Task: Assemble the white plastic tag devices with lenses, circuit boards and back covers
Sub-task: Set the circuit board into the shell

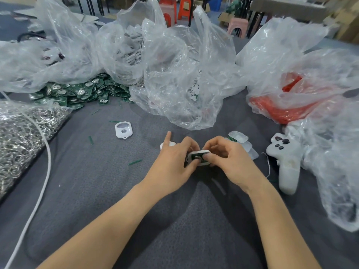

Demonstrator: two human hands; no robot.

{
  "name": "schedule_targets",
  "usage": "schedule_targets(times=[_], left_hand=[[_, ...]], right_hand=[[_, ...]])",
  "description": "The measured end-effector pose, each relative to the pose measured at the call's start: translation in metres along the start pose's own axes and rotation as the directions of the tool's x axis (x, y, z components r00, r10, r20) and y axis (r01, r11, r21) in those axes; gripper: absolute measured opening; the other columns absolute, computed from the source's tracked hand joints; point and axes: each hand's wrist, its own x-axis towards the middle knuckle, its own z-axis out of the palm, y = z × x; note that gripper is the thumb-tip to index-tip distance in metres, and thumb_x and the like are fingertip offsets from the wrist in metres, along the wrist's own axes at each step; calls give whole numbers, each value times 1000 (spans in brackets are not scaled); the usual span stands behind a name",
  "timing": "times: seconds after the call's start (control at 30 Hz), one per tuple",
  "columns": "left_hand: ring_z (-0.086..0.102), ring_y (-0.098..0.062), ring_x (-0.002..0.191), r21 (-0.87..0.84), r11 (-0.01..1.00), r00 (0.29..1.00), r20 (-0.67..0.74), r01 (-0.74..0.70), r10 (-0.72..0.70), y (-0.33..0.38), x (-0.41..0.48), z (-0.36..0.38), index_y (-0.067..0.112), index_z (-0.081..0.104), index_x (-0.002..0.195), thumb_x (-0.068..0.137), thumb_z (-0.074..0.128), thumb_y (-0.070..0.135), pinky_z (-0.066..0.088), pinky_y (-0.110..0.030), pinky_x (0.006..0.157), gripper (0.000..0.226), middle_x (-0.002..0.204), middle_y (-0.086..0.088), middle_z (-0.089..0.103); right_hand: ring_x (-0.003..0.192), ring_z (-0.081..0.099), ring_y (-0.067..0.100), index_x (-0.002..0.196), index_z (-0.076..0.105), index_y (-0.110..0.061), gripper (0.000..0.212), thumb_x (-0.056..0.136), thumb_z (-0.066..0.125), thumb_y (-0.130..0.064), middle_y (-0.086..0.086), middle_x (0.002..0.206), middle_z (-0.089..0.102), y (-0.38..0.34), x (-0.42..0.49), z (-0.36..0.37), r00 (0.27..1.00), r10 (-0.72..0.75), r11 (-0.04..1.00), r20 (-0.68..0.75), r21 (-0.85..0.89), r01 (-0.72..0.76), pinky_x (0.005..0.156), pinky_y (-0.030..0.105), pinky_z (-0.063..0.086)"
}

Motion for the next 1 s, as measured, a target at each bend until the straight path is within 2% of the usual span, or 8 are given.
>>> schedule_targets(times=[0.07, 0.1, 0.17, 0.33, 0.5, 0.67, 0.9, 1.0], left_hand=[[63, -13, 83, -136, 991, 998, -54, 21, -28, 3, 0, 0, 16, 58, 99, 89, 63, 12, 29, -28, 111, 12, 85, 6, 68], [66, -9, 80, -220, 975, 996, -63, 41, -56, 4, 0, -1, 14, 60, 99, 90, 63, 10, 43, -26, 98, 10, 84, 6, 70], [69, -4, 71, -348, 935, 995, -51, 63, -85, 8, -1, -3, 11, 61, 98, 91, 61, 6, 53, -20, 75, 8, 82, 4, 72], [69, -4, 64, -343, 938, 994, -75, 49, -80, 10, -2, -1, 11, 55, 92, 93, 57, 7, 51, -35, 79, 5, 72, 8, 71], [71, -10, 64, -475, 872, 984, -61, 117, -166, 15, 1, 0, 8, 56, 89, 94, 56, 4, 50, -15, 65, 6, 77, 4, 73], [73, -26, 69, -662, 717, 965, 35, 219, -262, 10, 3, -4, 2, 57, 95, 95, 56, 4, 58, -37, 74, 3, 85, -11, 74], [70, -30, 61, -667, 709, 963, 48, 228, -265, 10, 0, 1, 7, 53, 95, 94, 54, 2, 58, -37, 60, 6, 79, -12, 72], [71, -31, 63, -663, 713, 965, 56, 229, -258, 9, 1, 1, 6, 52, 96, 95, 54, 2, 59, -40, 61, 5, 82, -13, 72]], right_hand=[[75, 67, 13, 83, 64, -19, 18, 86, 66, -1, 1, 80, 71, -4, -1, 1, 998, -43, 996, -37, 80, 46, 65, 23, 54], [76, 68, 14, 83, 64, -18, 18, 85, 66, 0, 1, 81, 71, -6, -1, 1, 996, -65, 992, -60, 102, 71, 65, 24, 55], [77, 67, 17, 85, 64, -16, 16, 85, 66, 0, 3, 83, 70, -9, -2, 2, 990, -105, 987, -98, 110, 116, 68, 27, 57], [72, 65, 8, 84, 61, -19, 19, 88, 64, -1, -2, 78, 67, -13, -4, 11, 979, -143, 988, -146, 43, 151, 63, 17, 52], [74, 65, 6, 85, 63, -22, 20, 86, 66, -3, -5, 79, 68, -14, -4, 12, 964, -154, 986, -216, 35, 165, 64, 18, 52], [76, 70, 8, 90, 69, -15, 17, 82, 69, 0, -3, 83, 74, -14, -4, 12, 977, -97, 964, -188, 227, 140, 67, 15, 52], [69, 66, 6, 84, 69, -15, 17, 81, 69, 2, -2, 76, 73, -9, -2, 16, 981, 2, 965, -194, 258, 49, 59, 15, 48], [70, 67, 6, 86, 69, -15, 17, 82, 69, 1, -1, 78, 73, -7, -2, 15, 982, 2, 964, -188, 262, 48, 59, 15, 48]])
